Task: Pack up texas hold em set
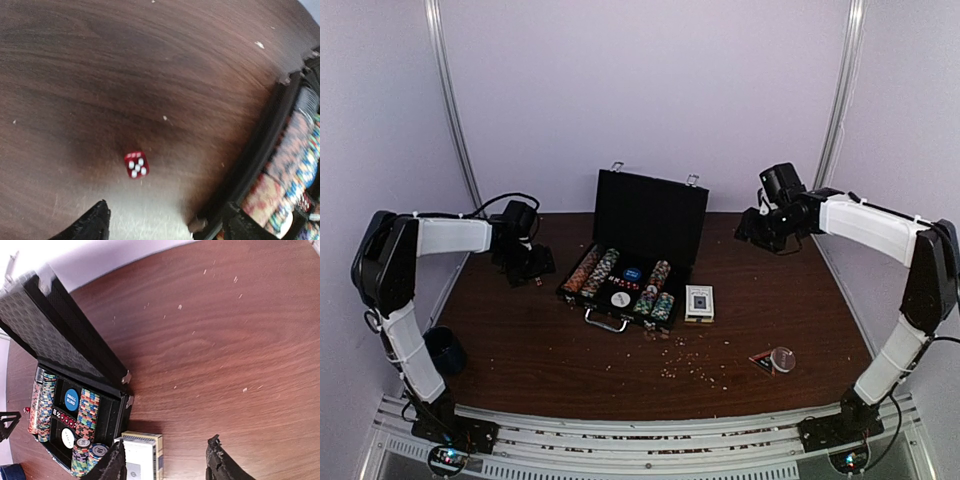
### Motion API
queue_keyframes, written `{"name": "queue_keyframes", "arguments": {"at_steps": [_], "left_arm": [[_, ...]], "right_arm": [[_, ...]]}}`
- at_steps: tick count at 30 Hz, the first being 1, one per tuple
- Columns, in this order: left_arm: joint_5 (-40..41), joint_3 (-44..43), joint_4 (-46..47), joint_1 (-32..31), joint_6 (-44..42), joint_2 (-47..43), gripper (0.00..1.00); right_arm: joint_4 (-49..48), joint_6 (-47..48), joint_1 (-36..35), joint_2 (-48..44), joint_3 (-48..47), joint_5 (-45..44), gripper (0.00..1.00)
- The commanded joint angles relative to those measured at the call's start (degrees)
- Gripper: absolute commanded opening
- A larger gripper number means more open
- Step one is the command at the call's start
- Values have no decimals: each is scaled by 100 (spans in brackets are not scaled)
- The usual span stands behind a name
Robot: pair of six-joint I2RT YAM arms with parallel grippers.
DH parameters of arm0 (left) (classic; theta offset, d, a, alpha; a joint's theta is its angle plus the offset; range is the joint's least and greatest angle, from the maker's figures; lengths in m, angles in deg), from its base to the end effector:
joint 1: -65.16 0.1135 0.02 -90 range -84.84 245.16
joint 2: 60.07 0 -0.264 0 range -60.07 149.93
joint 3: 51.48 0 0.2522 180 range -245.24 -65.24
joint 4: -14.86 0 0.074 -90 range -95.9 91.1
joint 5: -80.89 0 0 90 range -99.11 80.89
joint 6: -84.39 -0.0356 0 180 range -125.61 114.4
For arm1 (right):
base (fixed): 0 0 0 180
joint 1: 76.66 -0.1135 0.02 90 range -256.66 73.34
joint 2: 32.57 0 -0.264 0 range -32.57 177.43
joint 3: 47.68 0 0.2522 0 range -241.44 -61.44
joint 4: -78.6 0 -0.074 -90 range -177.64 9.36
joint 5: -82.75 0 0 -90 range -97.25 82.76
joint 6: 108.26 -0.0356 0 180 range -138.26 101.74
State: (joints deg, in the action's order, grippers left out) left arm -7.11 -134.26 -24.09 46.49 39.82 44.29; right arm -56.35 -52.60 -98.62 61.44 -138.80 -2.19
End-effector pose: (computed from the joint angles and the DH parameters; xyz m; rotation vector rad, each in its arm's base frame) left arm 0.3546 -0.1185 0.1811 -0.6293 2.5928 -0.3329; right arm 0.3361 0.1389 0.2829 0.2255 2.4695 0.5463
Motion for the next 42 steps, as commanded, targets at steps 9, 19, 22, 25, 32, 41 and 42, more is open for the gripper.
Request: {"name": "queue_keyframes", "arguments": {"at_steps": [9,19,22,25,32,41,42], "left_arm": [[582,-1398,-766,62,278,1077,63],[687,-1094,-902,57,489,947,61],[676,-1066,-856,58,484,997,55],[702,-1108,-856,58,478,1054,50],[700,-1301,-871,57,429,1291,40],[721,-1478,-915,61,316,1419,29],[728,-1495,-929,66,306,1431,28]], "right_arm": [[-99,460,375,-264,298,569,51],[-254,460,385,24,297,813,50],[-249,464,385,87,233,838,50],[-273,455,386,128,214,888,50],[-247,454,386,169,206,918,49],[-207,484,386,222,196,909,48],[-203,483,385,231,185,922,48]]}}
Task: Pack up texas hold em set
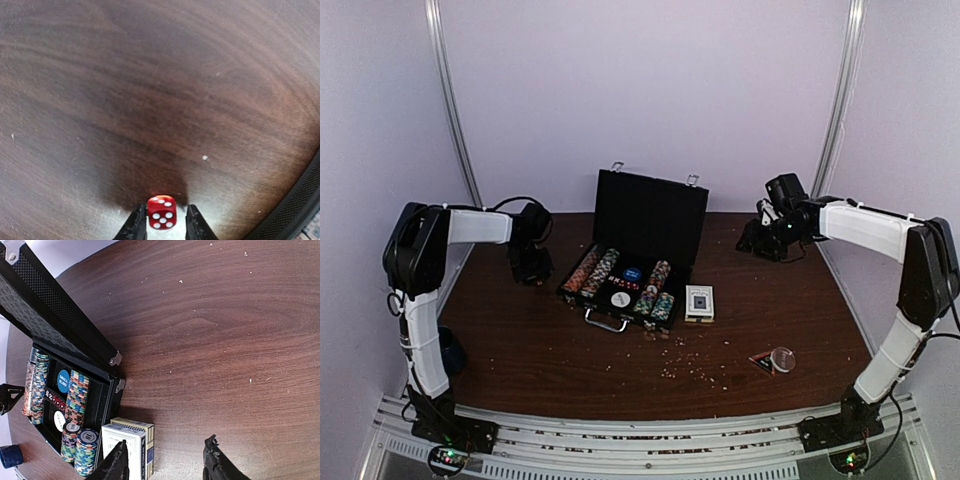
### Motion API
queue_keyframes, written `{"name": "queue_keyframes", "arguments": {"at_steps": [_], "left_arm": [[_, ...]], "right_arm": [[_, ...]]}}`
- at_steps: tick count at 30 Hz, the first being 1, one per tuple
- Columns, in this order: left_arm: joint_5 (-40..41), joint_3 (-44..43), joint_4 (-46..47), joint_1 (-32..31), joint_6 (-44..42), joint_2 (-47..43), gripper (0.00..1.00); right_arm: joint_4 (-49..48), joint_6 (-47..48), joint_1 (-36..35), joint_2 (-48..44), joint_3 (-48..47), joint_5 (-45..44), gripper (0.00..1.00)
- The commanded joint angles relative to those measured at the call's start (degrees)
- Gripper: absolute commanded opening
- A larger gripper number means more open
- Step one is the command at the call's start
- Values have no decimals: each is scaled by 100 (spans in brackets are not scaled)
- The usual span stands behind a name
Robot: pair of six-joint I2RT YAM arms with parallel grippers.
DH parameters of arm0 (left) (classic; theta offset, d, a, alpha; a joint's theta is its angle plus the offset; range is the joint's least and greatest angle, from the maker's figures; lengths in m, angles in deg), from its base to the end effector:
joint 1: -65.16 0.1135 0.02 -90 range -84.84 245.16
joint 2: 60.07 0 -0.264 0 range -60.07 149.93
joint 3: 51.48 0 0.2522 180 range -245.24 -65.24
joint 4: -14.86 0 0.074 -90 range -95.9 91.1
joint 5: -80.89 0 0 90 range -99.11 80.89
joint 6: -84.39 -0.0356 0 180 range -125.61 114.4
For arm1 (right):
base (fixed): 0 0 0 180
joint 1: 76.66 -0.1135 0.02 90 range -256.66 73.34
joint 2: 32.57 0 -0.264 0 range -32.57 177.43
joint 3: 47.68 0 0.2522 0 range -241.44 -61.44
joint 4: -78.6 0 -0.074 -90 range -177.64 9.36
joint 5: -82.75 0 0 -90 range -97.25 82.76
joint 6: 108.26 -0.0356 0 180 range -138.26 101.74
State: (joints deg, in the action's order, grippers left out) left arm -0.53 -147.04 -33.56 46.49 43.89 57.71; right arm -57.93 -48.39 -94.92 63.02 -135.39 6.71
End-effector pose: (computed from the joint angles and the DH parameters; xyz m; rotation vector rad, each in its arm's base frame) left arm 0.3927 -0.1271 0.1487 -0.7725 2.6681 -0.0929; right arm 0.3423 0.1220 0.2569 0.1546 2.5444 0.6505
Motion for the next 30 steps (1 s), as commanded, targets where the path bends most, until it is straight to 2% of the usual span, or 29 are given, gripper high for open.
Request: {"name": "queue_keyframes", "arguments": {"at_steps": [1,16,30], "left_arm": [[81,-226,5,70,-109,99,28],[198,-253,-138,62,-207,121,24],[205,-326,-173,58,-360,106,12]], "right_arm": [[-46,72,19,88,-167,36,48],[-42,76,16,159,-198,117,48],[-23,84,16,74,-137,86,48]]}}
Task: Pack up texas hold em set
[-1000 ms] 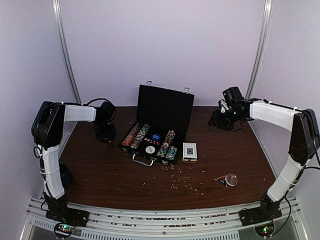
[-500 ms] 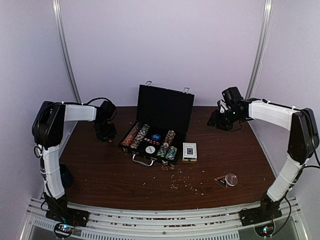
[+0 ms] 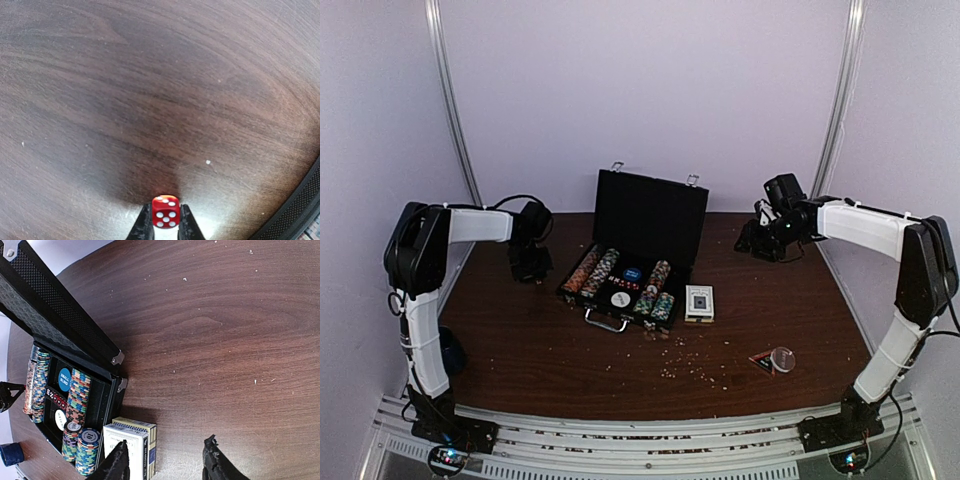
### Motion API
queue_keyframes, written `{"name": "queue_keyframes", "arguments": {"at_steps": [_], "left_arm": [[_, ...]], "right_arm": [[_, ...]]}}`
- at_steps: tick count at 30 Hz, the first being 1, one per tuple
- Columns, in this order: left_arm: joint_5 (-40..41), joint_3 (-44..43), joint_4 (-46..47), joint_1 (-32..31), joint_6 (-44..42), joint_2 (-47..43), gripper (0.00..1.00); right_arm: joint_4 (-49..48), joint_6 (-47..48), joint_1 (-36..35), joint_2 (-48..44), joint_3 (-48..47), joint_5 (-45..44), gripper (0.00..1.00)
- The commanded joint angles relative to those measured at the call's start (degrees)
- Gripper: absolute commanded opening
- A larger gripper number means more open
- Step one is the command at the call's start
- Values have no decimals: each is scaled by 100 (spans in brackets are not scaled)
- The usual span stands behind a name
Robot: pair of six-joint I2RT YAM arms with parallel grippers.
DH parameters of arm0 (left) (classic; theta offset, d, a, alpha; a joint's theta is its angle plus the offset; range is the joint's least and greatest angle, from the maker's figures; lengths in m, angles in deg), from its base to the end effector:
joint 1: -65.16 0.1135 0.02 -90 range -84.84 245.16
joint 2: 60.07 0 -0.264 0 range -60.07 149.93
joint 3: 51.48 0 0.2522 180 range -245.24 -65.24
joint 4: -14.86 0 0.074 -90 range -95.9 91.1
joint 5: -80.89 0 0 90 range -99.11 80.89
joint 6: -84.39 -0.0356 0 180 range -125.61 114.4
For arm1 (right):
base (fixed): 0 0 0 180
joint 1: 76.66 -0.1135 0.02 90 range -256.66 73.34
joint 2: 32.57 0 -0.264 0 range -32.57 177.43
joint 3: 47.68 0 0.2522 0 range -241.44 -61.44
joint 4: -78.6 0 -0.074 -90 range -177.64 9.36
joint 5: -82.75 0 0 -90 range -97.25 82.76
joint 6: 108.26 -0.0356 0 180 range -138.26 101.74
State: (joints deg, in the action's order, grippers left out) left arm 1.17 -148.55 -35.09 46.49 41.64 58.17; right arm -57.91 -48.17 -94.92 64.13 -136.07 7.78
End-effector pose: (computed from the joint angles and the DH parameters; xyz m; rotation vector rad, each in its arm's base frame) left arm 0.3956 -0.1270 0.1518 -0.7235 2.6727 -0.0415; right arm 0.3460 0.1239 0.2541 0.1433 2.5550 0.6691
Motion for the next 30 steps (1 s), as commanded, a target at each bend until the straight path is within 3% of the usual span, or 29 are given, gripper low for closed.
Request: {"name": "queue_keyframes", "arguments": {"at_steps": [1,6,9,13,19,30], "left_arm": [[-17,-165,-16,57,-168,41,12],[-193,-61,-21,-150,-538,-463,10],[-456,-277,9,-549,-1174,-795,10],[-902,-716,-60,-1251,-1415,-897,10],[-1477,-1590,-36,-2213,-1244,-176,9],[-1485,-2145,306,-2377,-874,709,8]], "right_arm": [[-22,56,18,-52,-69,-44,48],[21,115,20,-292,-65,-596,47],[82,190,86,-515,-12,-874,48],[-5,236,358,-796,290,-889,49],[-103,312,805,-961,572,-479,55],[-392,-42,824,-1078,938,-41,56]]}}
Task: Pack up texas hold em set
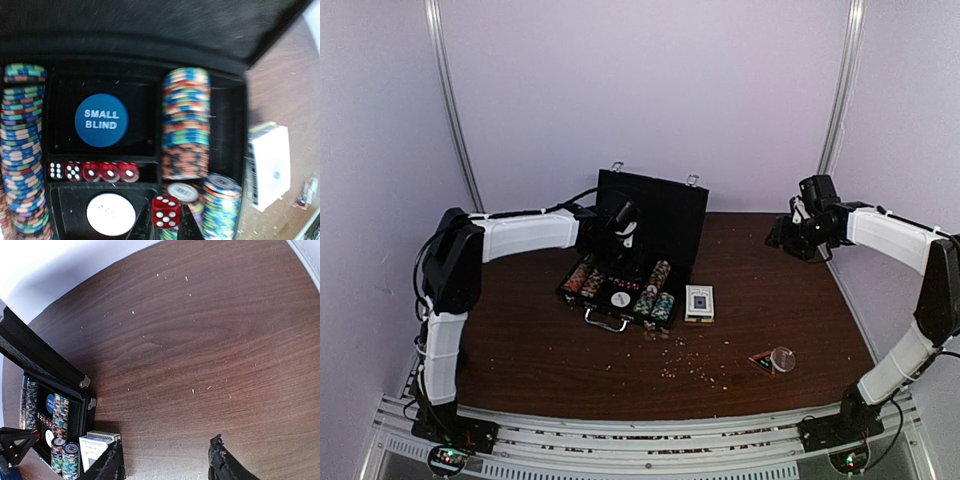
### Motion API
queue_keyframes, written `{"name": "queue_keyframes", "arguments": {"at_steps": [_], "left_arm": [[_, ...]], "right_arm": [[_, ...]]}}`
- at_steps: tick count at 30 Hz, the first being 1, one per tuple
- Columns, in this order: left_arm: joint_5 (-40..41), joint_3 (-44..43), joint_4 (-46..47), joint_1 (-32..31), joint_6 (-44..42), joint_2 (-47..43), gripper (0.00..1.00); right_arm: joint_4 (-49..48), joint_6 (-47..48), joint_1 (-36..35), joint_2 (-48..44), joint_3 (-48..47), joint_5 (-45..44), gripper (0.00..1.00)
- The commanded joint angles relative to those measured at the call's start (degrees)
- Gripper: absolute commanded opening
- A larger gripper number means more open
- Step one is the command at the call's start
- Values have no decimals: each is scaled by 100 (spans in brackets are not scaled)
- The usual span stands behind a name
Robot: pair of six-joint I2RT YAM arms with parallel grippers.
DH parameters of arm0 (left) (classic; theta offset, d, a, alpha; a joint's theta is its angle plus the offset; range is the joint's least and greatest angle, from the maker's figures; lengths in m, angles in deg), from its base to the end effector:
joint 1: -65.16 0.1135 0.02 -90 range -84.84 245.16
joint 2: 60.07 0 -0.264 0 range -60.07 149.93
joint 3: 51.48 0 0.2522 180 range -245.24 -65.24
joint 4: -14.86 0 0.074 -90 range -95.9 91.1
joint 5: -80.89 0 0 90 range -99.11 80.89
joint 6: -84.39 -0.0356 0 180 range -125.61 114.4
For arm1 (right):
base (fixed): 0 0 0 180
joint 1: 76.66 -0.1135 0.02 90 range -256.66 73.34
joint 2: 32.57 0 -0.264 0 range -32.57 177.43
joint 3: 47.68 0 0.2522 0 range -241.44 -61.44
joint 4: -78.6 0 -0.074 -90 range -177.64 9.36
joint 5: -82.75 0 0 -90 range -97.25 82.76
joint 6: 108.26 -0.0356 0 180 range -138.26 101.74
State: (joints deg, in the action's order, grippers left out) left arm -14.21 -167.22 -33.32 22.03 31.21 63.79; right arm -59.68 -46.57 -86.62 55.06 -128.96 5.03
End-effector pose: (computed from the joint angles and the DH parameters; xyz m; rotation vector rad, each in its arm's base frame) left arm 0.3463 -0.3288 0.2060 0.1836 2.6745 -0.6131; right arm 0.3261 0.0650 0.2684 0.2922 2.4451 0.5591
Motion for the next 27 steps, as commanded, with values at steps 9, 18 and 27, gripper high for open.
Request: {"name": "queue_keyframes", "arguments": {"at_steps": [9,18,27], "left_arm": [[-10,-332,169,67,226,420,8],[-174,-446,286,68,261,669,7],[-139,-588,286,68,255,871,7]], "right_arm": [[-195,-221,-4,-139,184,242,56],[-135,-220,-4,-43,150,267,56],[-114,-198,-3,-6,111,269,56]]}}
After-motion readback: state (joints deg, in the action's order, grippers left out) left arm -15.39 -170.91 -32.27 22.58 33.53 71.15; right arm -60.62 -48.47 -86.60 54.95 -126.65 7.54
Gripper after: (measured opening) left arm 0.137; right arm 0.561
